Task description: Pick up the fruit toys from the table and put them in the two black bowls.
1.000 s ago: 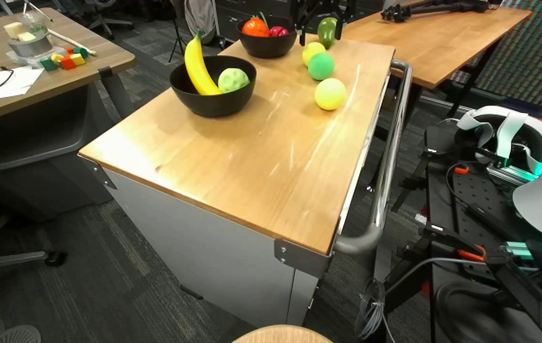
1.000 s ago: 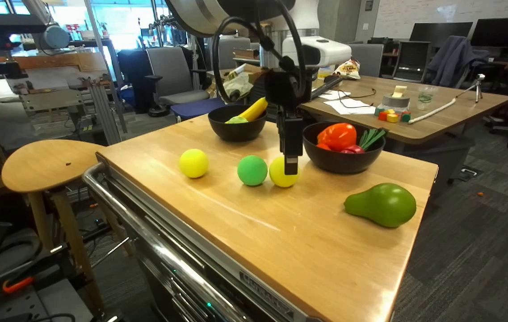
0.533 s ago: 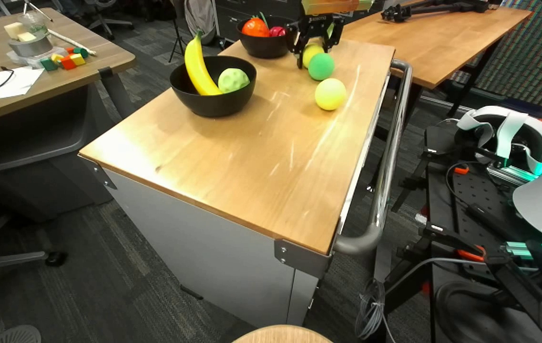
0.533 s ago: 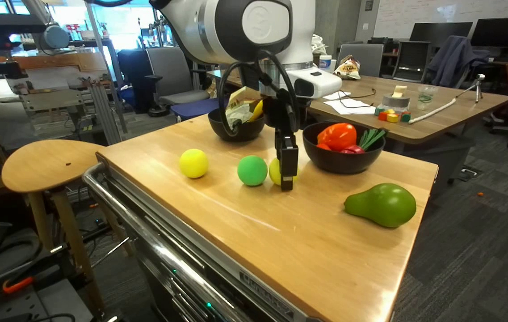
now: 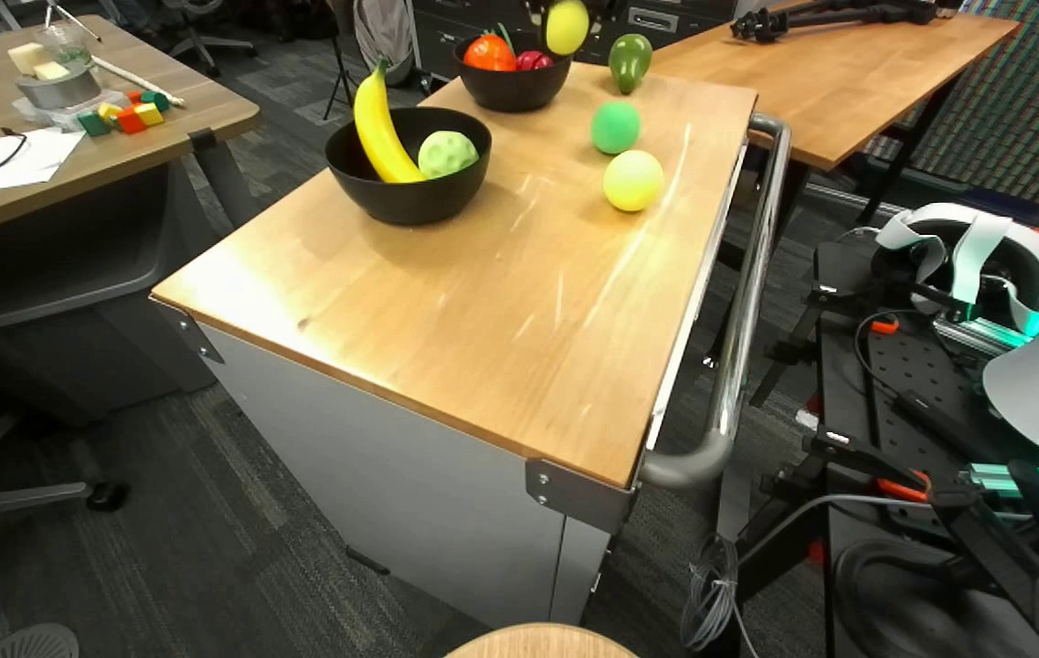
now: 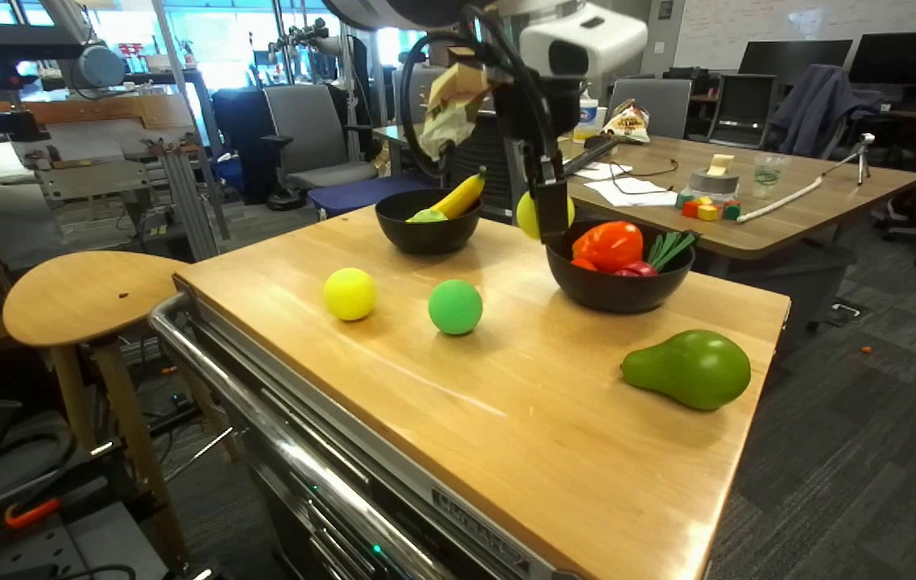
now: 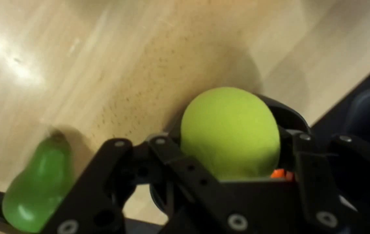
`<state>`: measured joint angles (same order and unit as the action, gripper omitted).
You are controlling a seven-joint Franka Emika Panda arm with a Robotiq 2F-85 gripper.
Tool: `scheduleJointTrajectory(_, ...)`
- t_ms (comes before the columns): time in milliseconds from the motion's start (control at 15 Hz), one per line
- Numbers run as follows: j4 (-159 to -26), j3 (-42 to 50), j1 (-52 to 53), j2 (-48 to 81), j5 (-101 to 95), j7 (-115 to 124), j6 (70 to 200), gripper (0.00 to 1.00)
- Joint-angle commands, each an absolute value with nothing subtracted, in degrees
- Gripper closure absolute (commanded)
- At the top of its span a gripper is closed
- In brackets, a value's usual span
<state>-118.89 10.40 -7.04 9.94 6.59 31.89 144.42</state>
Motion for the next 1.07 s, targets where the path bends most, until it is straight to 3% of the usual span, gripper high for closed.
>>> scheduleJointTrajectory(0, -114.9, 10.0, -7.1, 10.7, 11.3, 33.0, 151.2, 0.78)
scheduleJointTrajectory(467, -106.4, 13.8, -4.9, 23.5, 5.6, 43.7, 153.5, 0.78)
scheduleJointTrajectory(533, -105.7, 14.6, -4.5, 24.7, 5.0, 44.8, 153.0, 0.28)
scheduleJointTrajectory(667, -105.3, 15.4, -4.0, 25.5, 4.2, 45.7, 152.4, 0.21)
scheduleJointTrajectory(867, -107.4, 14.9, -4.1, 22.7, 4.5, 44.0, 152.0, 0.00)
scheduleJointTrajectory(1000, -109.7, 14.0, -4.5, 20.0, 5.0, 41.8, 151.5, 0.00)
